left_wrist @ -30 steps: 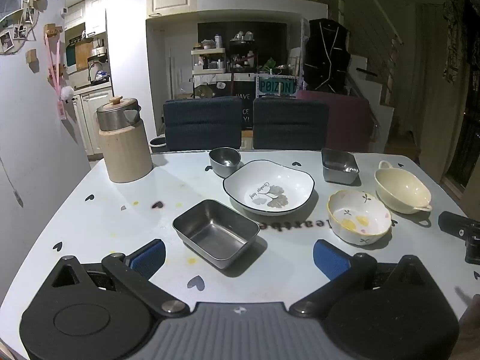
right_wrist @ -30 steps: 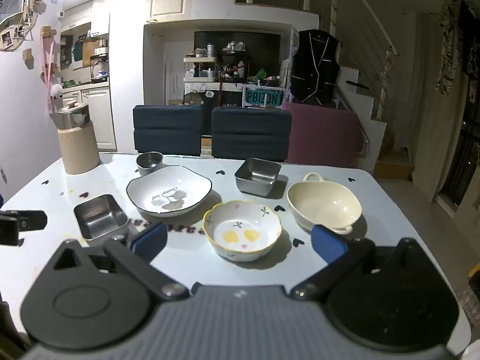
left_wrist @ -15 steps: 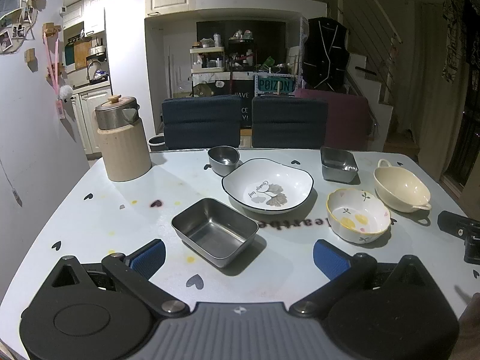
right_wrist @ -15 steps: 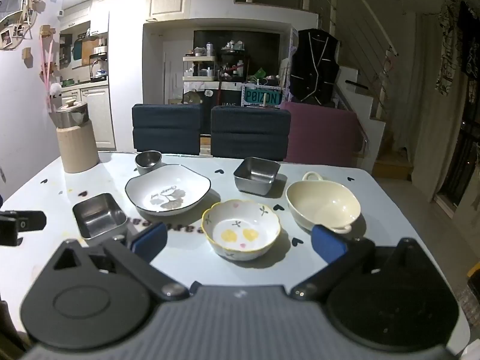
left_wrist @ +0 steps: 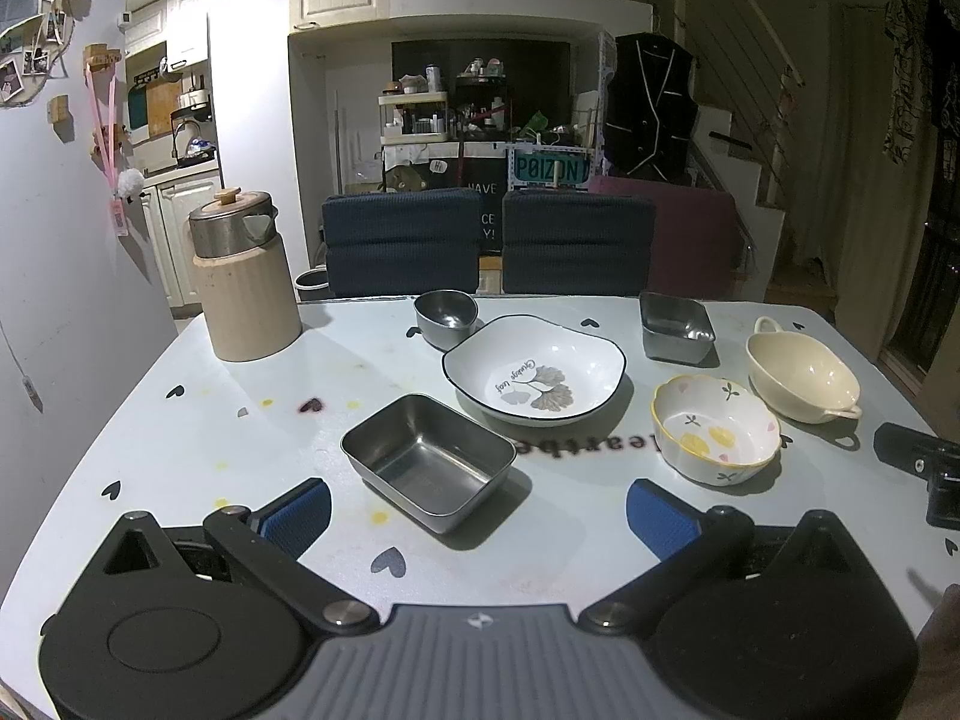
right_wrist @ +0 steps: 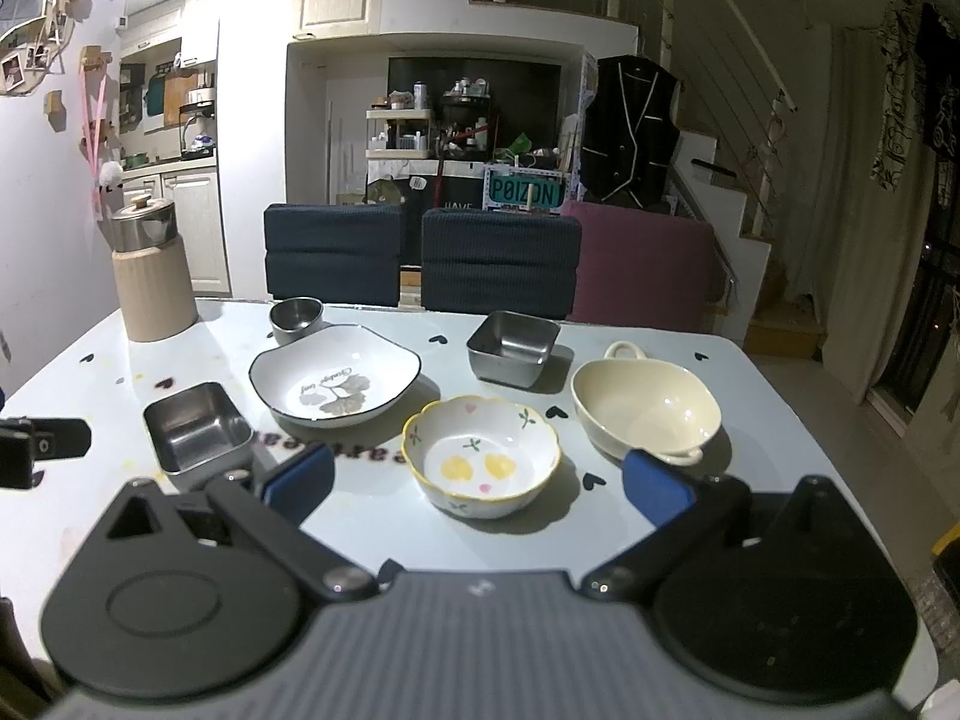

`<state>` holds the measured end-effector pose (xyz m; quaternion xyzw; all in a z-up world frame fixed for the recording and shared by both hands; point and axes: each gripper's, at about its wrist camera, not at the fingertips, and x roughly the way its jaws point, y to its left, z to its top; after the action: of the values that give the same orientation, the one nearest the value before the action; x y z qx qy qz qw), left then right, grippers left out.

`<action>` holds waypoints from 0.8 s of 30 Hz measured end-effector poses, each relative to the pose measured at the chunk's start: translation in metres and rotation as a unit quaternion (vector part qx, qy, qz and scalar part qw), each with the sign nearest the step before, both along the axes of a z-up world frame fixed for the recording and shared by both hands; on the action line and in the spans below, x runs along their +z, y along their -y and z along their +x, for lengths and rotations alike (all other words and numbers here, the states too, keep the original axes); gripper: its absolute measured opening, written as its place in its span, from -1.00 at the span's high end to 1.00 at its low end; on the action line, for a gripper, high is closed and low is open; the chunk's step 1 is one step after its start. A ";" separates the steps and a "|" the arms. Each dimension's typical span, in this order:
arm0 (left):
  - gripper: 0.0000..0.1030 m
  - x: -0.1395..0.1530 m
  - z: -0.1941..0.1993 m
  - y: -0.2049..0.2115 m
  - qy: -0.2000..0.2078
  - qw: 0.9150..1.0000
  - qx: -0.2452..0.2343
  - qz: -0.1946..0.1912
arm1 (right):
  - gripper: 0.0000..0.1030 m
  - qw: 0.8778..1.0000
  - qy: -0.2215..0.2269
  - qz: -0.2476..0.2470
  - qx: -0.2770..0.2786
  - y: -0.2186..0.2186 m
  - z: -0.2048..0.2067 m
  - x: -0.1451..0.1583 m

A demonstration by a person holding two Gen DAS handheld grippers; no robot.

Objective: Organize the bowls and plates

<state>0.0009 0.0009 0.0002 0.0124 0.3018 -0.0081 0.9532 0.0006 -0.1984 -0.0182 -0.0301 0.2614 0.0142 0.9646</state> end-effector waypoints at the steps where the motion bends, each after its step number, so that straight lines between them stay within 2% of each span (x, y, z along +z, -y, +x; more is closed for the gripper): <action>1: -1.00 0.000 0.000 0.000 0.000 1.000 0.000 0.000 | -1.00 1.000 0.000 0.000 0.000 0.000 0.000 0.000; 24: -1.00 -0.007 -0.001 0.005 0.000 1.000 -0.002 0.000 | -1.00 1.000 -0.002 -0.002 0.000 0.000 -0.001 0.002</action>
<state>-0.0002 -0.0041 -0.0070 0.0134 0.3016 -0.0096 0.9533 0.0001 -0.1981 -0.0166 -0.0318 0.2635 0.0140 0.9640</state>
